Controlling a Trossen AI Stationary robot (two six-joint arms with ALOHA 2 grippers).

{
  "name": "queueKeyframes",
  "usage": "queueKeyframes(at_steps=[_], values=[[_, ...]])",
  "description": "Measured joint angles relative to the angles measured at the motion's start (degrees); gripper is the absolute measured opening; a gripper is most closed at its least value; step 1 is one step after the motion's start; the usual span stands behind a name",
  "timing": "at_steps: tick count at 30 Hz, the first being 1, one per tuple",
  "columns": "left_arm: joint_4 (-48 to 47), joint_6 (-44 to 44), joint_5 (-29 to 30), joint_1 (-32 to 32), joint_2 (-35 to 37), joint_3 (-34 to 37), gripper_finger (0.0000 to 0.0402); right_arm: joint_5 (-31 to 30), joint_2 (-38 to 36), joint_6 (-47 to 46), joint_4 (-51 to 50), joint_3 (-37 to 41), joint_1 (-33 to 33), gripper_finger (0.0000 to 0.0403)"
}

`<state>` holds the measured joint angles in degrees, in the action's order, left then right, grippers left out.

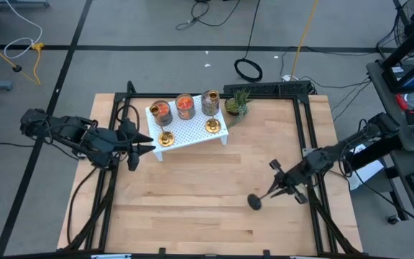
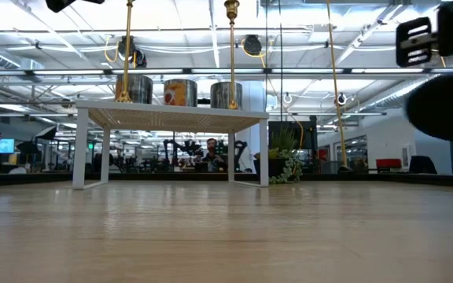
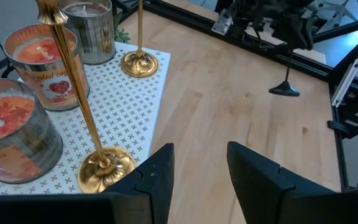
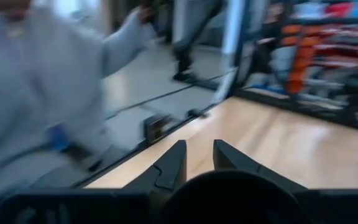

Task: Pick & Place candle stick holders
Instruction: Put the black candle holder on the shelf

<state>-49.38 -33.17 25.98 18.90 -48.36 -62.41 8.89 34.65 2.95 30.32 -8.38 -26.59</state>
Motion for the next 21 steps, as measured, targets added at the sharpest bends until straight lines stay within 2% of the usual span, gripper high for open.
queueKeyframes(at_steps=[10,16,21], values=[[0.0,0.3,0.0,0.0,0.0,0.0,0.0152,-16.6,1.9,-1.3,12.9,0.0,3.5,0.0071],[0.0,0.0,0.1,0.0,0.0,0.0,0.0152,-16.4,6.0,-4.6,22.1,-0.6,5.9,0.0071],[0.0,0.0,0.1,0.0,0.0,0.0,0.0152,-16.4,11.3,-5.3,22.6,-5.8,7.8,0.0071]])
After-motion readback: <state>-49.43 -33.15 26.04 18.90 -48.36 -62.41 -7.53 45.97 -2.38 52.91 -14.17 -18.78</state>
